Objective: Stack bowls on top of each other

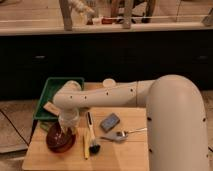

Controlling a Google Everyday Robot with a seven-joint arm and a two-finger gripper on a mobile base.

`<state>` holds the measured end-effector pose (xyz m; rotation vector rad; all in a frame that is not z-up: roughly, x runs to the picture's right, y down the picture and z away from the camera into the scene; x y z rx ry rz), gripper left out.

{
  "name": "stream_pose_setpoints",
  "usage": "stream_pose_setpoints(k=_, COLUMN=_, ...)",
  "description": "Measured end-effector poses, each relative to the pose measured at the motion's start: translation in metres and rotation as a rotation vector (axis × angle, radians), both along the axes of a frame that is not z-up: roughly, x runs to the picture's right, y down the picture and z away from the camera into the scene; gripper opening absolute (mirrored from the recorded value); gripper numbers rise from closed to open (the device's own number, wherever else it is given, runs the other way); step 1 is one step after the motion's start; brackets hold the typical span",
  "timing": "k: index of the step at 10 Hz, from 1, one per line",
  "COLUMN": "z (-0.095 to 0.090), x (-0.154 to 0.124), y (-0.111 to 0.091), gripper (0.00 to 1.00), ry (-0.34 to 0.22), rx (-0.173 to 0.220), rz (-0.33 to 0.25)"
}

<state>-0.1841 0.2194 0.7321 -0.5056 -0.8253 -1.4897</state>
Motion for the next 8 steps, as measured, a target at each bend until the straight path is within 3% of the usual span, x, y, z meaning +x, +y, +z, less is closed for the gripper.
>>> stream_pose_setpoints(k=8, z=0.0035, x=0.0048, y=-0.0034, gripper=0.8, ry=0.006, rx=-0.01, rz=-0.002)
